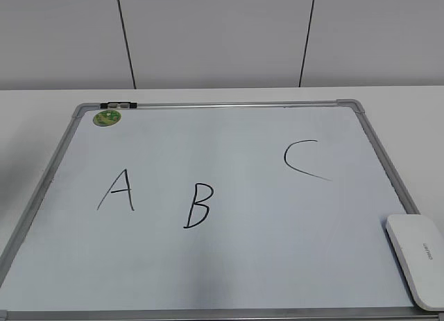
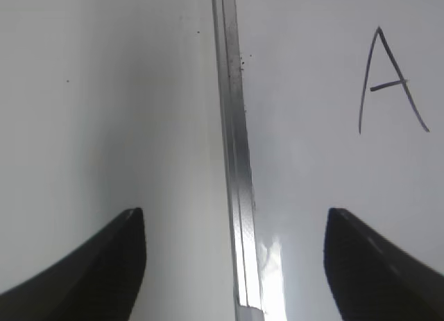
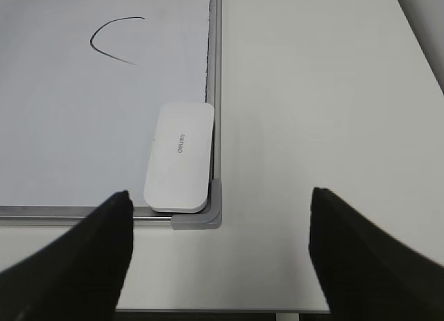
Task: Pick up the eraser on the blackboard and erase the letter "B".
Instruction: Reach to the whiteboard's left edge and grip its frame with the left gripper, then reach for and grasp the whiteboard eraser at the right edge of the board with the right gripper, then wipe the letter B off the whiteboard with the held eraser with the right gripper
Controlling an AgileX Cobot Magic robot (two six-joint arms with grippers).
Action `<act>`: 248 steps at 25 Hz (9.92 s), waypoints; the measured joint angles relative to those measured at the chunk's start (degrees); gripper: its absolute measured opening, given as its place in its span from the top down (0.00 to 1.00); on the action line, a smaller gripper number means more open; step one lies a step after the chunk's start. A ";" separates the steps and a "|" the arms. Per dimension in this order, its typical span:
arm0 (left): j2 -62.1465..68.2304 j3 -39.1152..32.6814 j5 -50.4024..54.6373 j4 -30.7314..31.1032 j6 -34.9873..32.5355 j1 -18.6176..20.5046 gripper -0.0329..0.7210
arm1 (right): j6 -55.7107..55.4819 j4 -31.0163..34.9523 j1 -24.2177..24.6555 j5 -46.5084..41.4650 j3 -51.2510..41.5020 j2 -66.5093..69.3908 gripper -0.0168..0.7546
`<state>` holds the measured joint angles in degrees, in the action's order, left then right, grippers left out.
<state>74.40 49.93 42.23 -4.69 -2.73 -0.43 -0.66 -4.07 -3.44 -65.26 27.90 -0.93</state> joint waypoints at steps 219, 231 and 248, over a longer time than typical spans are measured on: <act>48.10 30.23 12.05 -20.76 -20.14 7.67 0.91 | 9.02 4.07 -29.53 3.45 74.81 130.73 0.28; 48.10 30.23 12.05 -20.76 -20.14 7.71 0.91 | 9.26 2.20 -41.48 3.55 74.94 130.99 0.28; 48.10 30.23 11.95 -20.88 -20.14 7.71 0.91 | 8.49 0.59 -41.35 3.74 74.94 131.08 0.28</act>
<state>122.50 80.16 54.18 -25.57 -22.87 7.28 7.84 -3.48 -44.79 -61.52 102.84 130.14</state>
